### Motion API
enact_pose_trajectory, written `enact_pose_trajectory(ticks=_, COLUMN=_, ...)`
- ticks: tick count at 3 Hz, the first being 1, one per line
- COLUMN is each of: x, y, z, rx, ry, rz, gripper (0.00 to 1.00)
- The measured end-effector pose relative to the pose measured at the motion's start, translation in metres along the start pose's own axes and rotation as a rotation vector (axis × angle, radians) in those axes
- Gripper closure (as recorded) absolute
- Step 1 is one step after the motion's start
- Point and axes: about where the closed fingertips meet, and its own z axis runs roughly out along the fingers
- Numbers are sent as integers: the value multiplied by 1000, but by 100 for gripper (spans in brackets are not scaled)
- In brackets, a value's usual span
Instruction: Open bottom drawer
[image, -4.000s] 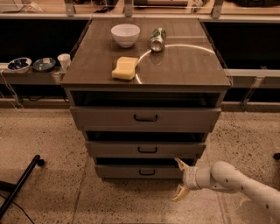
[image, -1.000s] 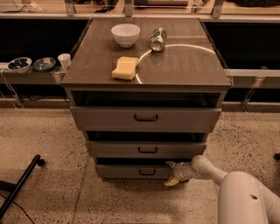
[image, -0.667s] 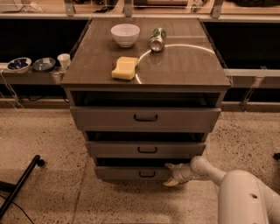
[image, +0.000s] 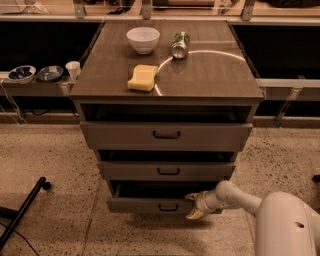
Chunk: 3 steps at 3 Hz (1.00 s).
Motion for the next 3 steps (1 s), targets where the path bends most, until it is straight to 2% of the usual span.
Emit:
enact_pose_trajectory(ticks=1, x=-7, y=33, z=-1, rx=-69, ry=15, rz=-25, gripper=42)
enact_pose_trajectory(ticks=2, x=-4, y=56, z=5, rx=-129, ry=26, rz=-15, gripper=48)
enact_pose_trajectory(ticks=3, x=-2, y=71, z=1, rx=-153, ry=36, rz=-5, gripper=50)
